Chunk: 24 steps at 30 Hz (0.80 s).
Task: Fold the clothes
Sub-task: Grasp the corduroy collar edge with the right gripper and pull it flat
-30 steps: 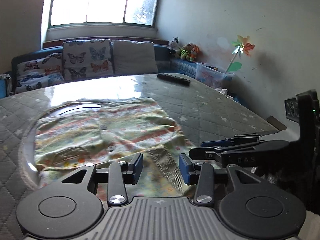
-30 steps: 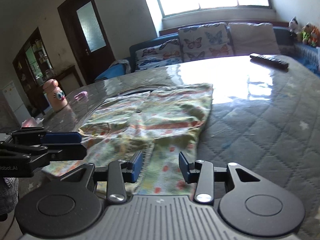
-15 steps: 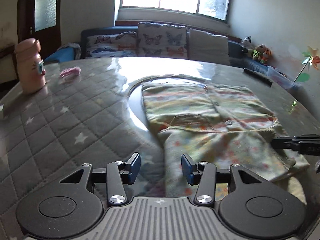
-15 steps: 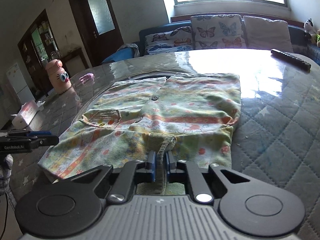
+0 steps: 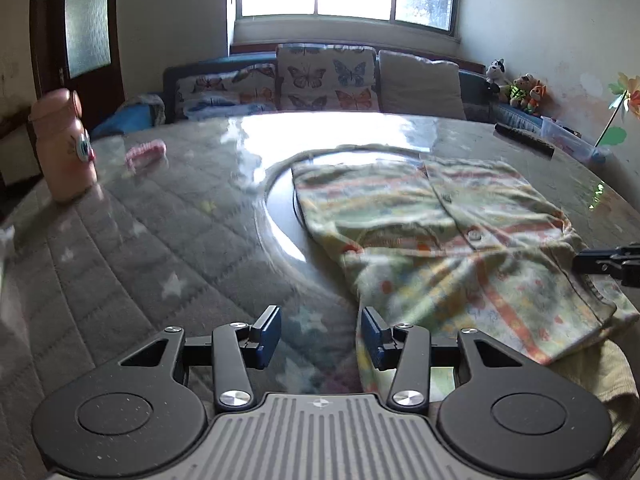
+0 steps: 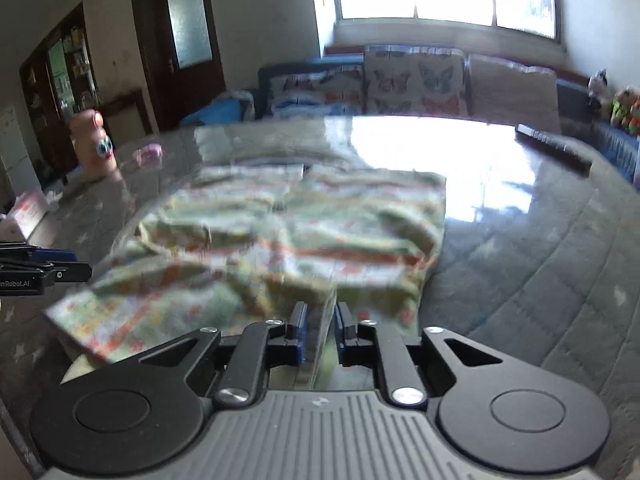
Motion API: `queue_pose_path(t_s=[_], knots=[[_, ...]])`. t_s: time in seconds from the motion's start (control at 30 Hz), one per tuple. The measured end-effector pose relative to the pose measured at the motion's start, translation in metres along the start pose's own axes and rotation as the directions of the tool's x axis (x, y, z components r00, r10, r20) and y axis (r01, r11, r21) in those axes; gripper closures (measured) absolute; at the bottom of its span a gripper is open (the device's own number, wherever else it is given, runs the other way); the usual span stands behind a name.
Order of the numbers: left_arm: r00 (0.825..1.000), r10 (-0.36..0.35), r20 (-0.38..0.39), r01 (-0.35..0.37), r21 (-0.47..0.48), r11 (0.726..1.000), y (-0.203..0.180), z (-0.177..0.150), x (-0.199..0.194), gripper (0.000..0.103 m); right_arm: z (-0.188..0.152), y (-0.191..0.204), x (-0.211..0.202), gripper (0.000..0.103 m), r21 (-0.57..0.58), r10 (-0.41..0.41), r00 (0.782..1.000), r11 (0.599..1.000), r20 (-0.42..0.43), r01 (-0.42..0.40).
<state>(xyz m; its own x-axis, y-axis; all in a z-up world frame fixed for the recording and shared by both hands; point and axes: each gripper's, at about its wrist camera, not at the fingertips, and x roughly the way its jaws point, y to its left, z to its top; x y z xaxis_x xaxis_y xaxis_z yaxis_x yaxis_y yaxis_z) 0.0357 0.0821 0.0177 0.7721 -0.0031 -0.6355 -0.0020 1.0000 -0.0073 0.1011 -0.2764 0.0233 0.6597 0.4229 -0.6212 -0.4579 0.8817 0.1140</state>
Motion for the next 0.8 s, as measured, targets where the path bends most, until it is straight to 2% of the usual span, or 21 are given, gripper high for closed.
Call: queue_pose_path(t_s=[0.1, 0.2, 0.27, 0.47, 0.67, 0.8], knots=[[0.999, -0.045, 0.021, 0.044, 0.024, 0.999, -0.011, 0.012, 0.001, 0.062, 0.008, 0.002, -0.003, 0.088, -0.018, 0.049, 0.999, 0.999, 0.023, -0.049], [0.994, -0.107, 0.024, 0.105, 0.058, 0.993, -0.027, 0.022, 0.01, 0.065, 0.01, 0.01, 0.01, 0.088, -0.051, 0.102, 0.995, 0.993, -0.004, -0.102], [0.991, -0.132, 0.01, 0.13, 0.086, 0.988, -0.038, 0.025, 0.022, 0.066, 0.009, 0.014, 0.02, 0.088, -0.077, 0.11, 0.994, 0.991, -0.016, -0.111], [0.995, -0.097, -0.027, 0.099, 0.127, 0.987, -0.043, 0.021, 0.047, 0.068, 0.003, 0.011, 0.028, 0.088, -0.113, 0.102, 0.994, 0.988, -0.04, -0.106], [0.994, -0.111, -0.004, 0.11, 0.174, 0.979, -0.044, 0.012, 0.027, 0.068, -0.011, 0.013, 0.004, 0.087, -0.157, 0.163, 0.984, 0.972, -0.075, -0.173], [0.992, -0.128, -0.006, 0.125, 0.239, 0.963, -0.052, -0.002, 0.014, 0.067, -0.023, 0.013, -0.008, 0.086, -0.185, 0.149, 0.985, 0.969, -0.091, -0.164]])
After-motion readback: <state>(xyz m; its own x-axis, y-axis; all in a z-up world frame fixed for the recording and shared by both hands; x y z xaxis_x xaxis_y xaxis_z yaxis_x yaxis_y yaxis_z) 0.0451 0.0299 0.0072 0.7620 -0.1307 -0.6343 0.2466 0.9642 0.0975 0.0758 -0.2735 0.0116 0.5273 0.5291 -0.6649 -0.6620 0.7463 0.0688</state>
